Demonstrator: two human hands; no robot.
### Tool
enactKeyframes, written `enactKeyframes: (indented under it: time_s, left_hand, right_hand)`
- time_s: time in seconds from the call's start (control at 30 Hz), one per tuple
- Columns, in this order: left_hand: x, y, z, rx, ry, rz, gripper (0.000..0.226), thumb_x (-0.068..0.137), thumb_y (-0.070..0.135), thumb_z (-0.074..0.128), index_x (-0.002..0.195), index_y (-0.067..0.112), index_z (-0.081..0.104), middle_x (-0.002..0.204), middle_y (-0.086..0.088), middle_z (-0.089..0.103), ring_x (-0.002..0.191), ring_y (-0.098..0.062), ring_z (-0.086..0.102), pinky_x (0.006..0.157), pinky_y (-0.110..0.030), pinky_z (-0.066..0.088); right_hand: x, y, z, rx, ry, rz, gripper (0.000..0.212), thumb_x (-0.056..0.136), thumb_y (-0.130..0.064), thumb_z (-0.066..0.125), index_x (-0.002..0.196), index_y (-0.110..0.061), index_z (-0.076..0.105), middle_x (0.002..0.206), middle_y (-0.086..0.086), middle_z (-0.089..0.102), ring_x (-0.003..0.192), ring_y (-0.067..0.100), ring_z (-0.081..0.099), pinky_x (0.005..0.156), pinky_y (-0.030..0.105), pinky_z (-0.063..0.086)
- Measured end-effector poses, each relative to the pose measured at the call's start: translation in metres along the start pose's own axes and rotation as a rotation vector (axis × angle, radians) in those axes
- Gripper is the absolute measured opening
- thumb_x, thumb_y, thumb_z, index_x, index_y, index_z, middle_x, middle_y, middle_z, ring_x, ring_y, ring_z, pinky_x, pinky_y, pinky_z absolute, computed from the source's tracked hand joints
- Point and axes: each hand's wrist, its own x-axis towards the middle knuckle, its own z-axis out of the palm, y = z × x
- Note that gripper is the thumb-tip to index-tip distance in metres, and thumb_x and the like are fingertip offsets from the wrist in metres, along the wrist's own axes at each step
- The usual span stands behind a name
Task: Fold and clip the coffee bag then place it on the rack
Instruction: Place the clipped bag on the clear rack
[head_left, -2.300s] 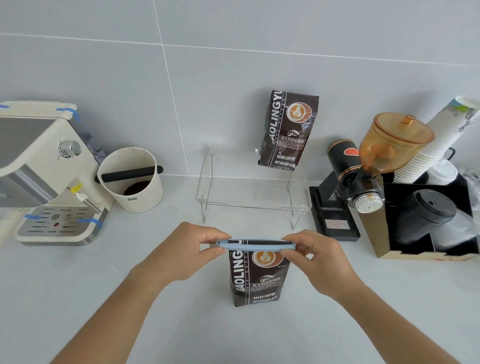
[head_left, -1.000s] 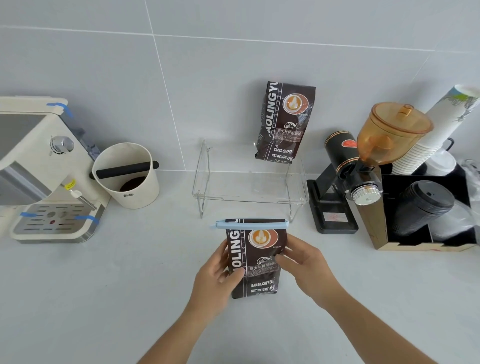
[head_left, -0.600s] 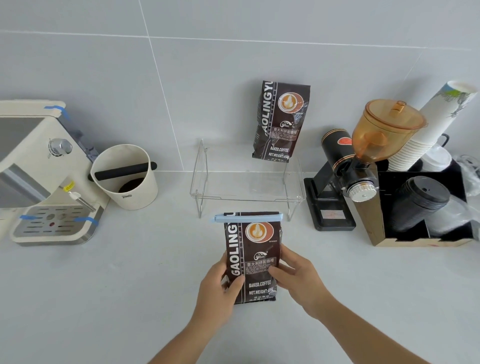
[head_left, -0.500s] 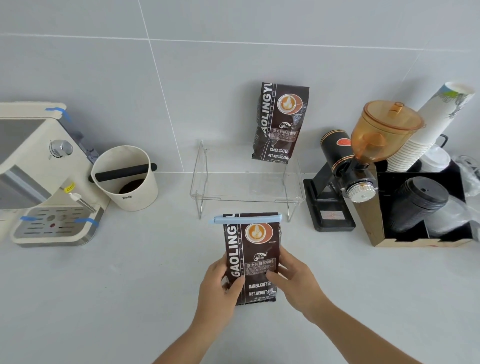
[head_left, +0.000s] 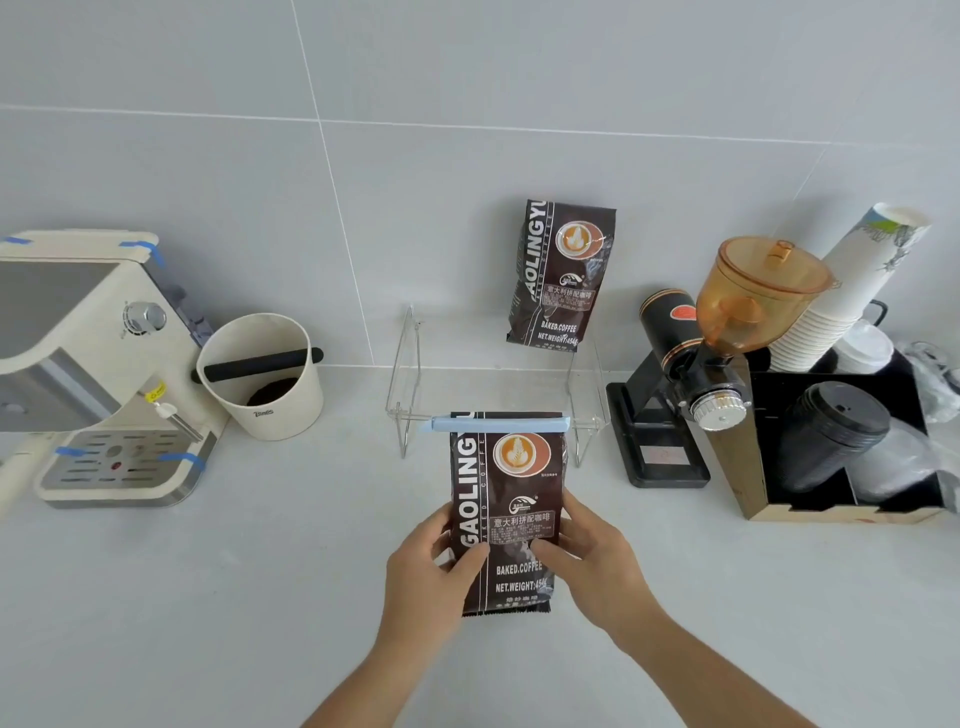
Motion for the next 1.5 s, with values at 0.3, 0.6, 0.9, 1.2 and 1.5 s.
enactKeyframes:
  time_s: [0.3, 0.6, 0.9, 1.2, 1.5]
  left_hand:
    - [0.033, 0.065, -0.017, -0.026, 0.048, 0.128, 0.039, 0.075, 0.021, 0.078, 0.107, 0.040, 0.066, 0.095, 0.034, 0.070, 0.091, 0.012, 0.064, 0.058, -0.007, 0.051]
    - [0.088, 0.120, -0.040, -0.002, 0.100, 0.241, 0.033, 0.072, 0.029, 0.079, 0.099, 0.044, 0.067, 0.090, 0.034, 0.070, 0.085, 0.013, 0.065, 0.061, -0.005, 0.049]
    - [0.154, 0.155, -0.051, -0.048, 0.116, 0.308, 0.031, 0.073, 0.029, 0.076, 0.103, 0.035, 0.070, 0.092, 0.028, 0.073, 0.086, 0.003, 0.069, 0.072, -0.017, 0.054]
    - [0.218, 0.146, -0.052, -0.103, 0.060, 0.244, 0.032, 0.074, 0.022, 0.078, 0.105, 0.026, 0.071, 0.098, 0.009, 0.078, 0.090, -0.008, 0.073, 0.075, -0.030, 0.060]
    - [0.249, 0.119, -0.039, -0.104, 0.046, 0.191, 0.030, 0.077, 0.017, 0.077, 0.105, 0.027, 0.070, 0.100, 0.009, 0.077, 0.091, -0.009, 0.073, 0.079, -0.032, 0.060]
  right_hand:
    - [0.032, -0.067, -0.001, 0.038, 0.006, -0.124, 0.053, 0.089, -0.013, 0.066, 0.123, -0.053, 0.058, 0.109, 0.000, 0.077, 0.101, 0.022, 0.072, 0.083, 0.044, 0.060]
    - [0.080, -0.133, 0.001, 0.005, 0.006, -0.201, 0.048, 0.089, -0.019, 0.067, 0.121, -0.053, 0.058, 0.100, -0.008, 0.079, 0.089, 0.013, 0.076, 0.072, 0.035, 0.062]
    - [0.135, -0.182, 0.010, -0.063, 0.040, -0.330, 0.048, 0.088, -0.019, 0.064, 0.118, -0.056, 0.058, 0.101, -0.014, 0.079, 0.089, 0.008, 0.075, 0.068, 0.023, 0.058]
    - [0.185, -0.175, 0.028, -0.180, 0.120, -0.357, 0.062, 0.090, -0.010, 0.061, 0.135, -0.050, 0.044, 0.115, -0.018, 0.073, 0.108, 0.004, 0.067, 0.098, 0.038, 0.054]
    - [0.219, -0.146, 0.029, -0.205, 0.118, -0.281, 0.078, 0.086, -0.001, 0.059, 0.139, -0.054, 0.037, 0.120, -0.021, 0.070, 0.113, 0.003, 0.063, 0.102, 0.037, 0.050]
